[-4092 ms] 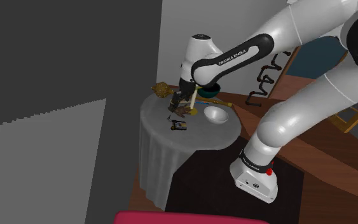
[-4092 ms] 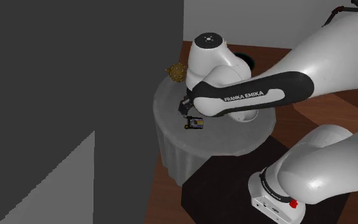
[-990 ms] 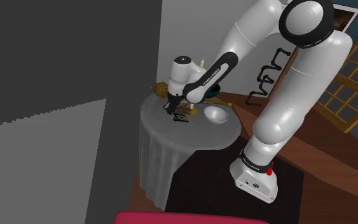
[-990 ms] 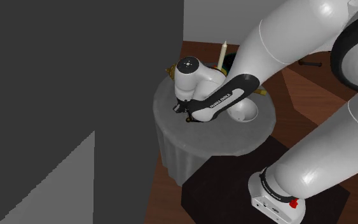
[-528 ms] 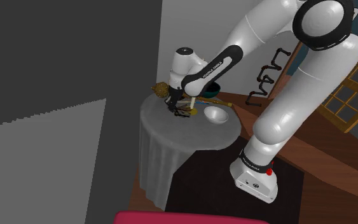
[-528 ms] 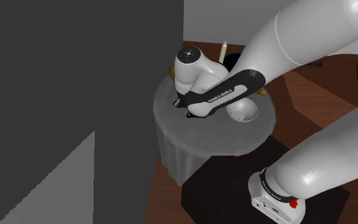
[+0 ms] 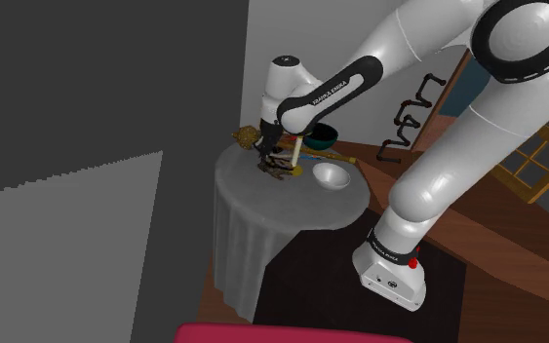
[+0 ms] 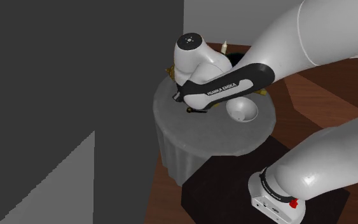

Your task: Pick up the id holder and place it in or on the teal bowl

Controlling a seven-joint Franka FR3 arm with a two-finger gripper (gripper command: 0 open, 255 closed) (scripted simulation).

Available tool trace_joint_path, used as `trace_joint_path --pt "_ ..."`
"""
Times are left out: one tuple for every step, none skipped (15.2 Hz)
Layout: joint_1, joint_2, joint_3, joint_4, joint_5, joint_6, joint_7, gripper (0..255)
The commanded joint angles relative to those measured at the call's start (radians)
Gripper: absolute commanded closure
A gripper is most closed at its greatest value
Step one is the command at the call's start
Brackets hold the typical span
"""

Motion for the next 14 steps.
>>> trace_joint_path --pt "0.005 -0.019 -0.003 0.012 0.018 -0.029 -0.017 255" --pt "0.008 -0.029 -0.005 0.016 0.027 -0.043 -0.025 255" --pt "0.01 -0.039 -0.007 0.022 0.034 -0.057 -0.033 255" --pt "0.013 -0.049 -0.009 0.027 0.042 -0.071 -0.04 255" --pt "0.015 -0.058 -0.011 0.033 0.049 -0.086 -0.047 255" --pt "0.016 -0.062 -0.011 0.035 0.052 -0.092 -0.05 255" --pt "0.005 -0.059 -0.029 0.037 0.051 -0.087 -0.078 255" --pt "-0.006 -0.056 -0.047 0.04 0.05 -0.083 -0.105 255" --pt "-0.017 -0.051 -0.065 0.045 0.049 -0.079 -0.133 255" --pt "-0.028 -0.045 -0.083 0.05 0.049 -0.075 -0.161 255" --pt "-0.038 -0.038 -0.1 0.057 0.049 -0.071 -0.188 255" --pt "-0.049 -0.031 -0.117 0.065 0.049 -0.068 -0.216 255" --pt "-0.06 -0.022 -0.134 0.074 0.049 -0.065 -0.243 255" --pt "-0.07 -0.012 -0.151 0.084 0.05 -0.062 -0.27 255"
